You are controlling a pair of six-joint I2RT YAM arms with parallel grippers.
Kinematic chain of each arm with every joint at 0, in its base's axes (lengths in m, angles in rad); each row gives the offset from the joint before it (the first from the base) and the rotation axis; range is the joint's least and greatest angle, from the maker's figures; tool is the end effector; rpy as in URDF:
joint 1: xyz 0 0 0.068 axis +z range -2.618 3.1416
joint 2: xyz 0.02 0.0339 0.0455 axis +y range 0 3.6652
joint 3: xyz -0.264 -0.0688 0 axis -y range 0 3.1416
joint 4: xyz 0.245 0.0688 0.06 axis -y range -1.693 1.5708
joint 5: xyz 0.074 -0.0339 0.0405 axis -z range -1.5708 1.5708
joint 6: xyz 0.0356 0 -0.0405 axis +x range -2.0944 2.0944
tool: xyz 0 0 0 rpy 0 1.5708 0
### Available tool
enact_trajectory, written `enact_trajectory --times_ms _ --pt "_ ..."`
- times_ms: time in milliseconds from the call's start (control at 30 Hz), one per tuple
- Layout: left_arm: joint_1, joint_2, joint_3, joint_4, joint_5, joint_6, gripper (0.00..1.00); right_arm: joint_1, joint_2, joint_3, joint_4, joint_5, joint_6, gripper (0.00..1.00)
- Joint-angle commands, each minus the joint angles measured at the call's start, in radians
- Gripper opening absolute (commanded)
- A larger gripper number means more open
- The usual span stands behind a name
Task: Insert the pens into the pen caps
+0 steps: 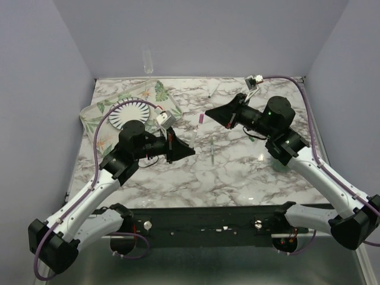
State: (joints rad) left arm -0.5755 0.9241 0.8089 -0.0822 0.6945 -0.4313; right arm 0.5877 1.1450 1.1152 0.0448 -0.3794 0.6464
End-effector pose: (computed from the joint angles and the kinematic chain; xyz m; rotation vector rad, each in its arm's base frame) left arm 0.1643 -0.1337 0.3358 0.6784 1.7995 -1.3136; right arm 0.2130 0.1577 0.4082 -0.2765 1.6799 1.2433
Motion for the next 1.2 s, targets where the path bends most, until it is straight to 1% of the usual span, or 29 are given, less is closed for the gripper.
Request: enact_trajectory --times_ms 0,67,100,167,200,233,267,300,333,367,400,433,467,500,533,567,700,733,767,833,900,933,1033,1133,1167 --pt "-0.001 -0.054 -0.017 0.108 0.106 -0.023 0.0 0.05 -0.034 -0.041 0.239 -0.108 0.024 0.01" --pt "-0.003 -0.068 -0.02 0.11 0.109 -0.018 0.0 0.054 -0.037 -0.048 0.263 -0.118 0.044 0.01" --pt "-0.003 -0.071 -0.022 0.113 0.109 -0.02 0.0 0.06 -0.036 -0.042 0.247 -0.11 0.039 0.01" --pt "-0.001 -0.074 -0.016 0.095 0.088 -0.008 0.0 0.066 -0.03 -0.02 0.198 -0.055 0.012 0.01" --pt "-0.001 -0.073 -0.002 0.058 0.054 0.012 0.0 0.069 -0.028 -0.014 0.126 -0.021 0.0 0.01" --pt "-0.001 -0.074 0.015 0.006 -0.042 0.044 0.0 0.07 -0.025 -0.009 0.084 0.023 -0.022 0.01" --pt "-0.001 -0.08 0.039 -0.072 -0.099 0.081 0.0 0.069 -0.019 -0.008 0.043 0.112 -0.037 0.01" --pt "-0.001 -0.09 0.045 -0.105 -0.165 0.095 0.0 0.069 -0.001 -0.011 -0.029 0.158 -0.054 0.01" --pt "0.0 -0.103 0.046 -0.123 -0.322 0.097 0.0 0.069 0.015 -0.014 -0.078 0.209 -0.048 0.04" --pt "0.0 -0.134 0.032 -0.135 -0.411 0.088 0.0 0.069 0.036 -0.008 -0.129 0.28 -0.045 0.05" --pt "0.0 -0.149 0.026 -0.146 -0.485 0.069 0.0 0.072 0.07 0.007 -0.211 0.293 -0.048 0.06" --pt "0.0 -0.162 0.024 -0.155 -0.559 0.071 0.0 0.075 0.129 0.011 -0.242 0.304 -0.034 0.1" --pt "0.0 -0.178 0.03 -0.18 -0.67 0.074 0.0 0.083 0.163 0.008 -0.262 0.315 -0.022 0.12" --pt "0.002 -0.185 0.035 -0.198 -0.746 0.071 0.0 0.098 0.191 0.003 -0.272 0.307 -0.01 0.16" --pt "0.002 -0.189 0.042 -0.218 -0.812 0.062 0.0 0.107 0.253 0.002 -0.272 0.294 0.005 0.25" --pt "0.005 -0.208 0.044 -0.25 -0.945 0.052 0.0 0.122 0.284 0.011 -0.281 0.301 0.013 0.29" --pt "0.032 -0.293 0.029 -0.275 -1.107 0.025 0.0 0.249 0.448 0.118 -0.377 0.373 -0.007 0.38" --pt "0.034 -0.318 0.021 -0.269 -1.127 0.026 0.0 0.265 0.479 0.139 -0.397 0.373 -0.01 0.39" --pt "0.035 -0.37 -0.003 -0.242 -1.139 0.028 0.0 0.279 0.546 0.191 -0.416 0.413 -0.014 0.4" --pt "0.035 -0.409 -0.02 -0.222 -1.162 0.028 0.0 0.31 0.603 0.241 -0.485 0.444 -0.013 0.43" --pt "0.035 -0.445 -0.033 -0.217 -1.181 0.026 0.0 0.334 0.668 0.281 -0.487 0.465 -0.053 0.44" --pt "0.035 -0.453 -0.034 -0.217 -1.194 0.026 0.0 0.342 0.682 0.284 -0.468 0.458 -0.142 0.44" --pt "0.035 -0.475 -0.036 -0.222 -1.205 0.031 0.0 0.359 0.699 0.273 -0.396 0.406 -0.331 0.44" --pt "0.035 -0.484 -0.043 -0.208 -1.199 0.037 0.0 0.359 0.738 0.311 -0.393 0.384 -0.463 0.44" --pt "0.035 -0.481 -0.043 -0.206 -1.196 0.036 0.0 0.359 0.755 0.325 -0.399 0.396 -0.485 0.44"
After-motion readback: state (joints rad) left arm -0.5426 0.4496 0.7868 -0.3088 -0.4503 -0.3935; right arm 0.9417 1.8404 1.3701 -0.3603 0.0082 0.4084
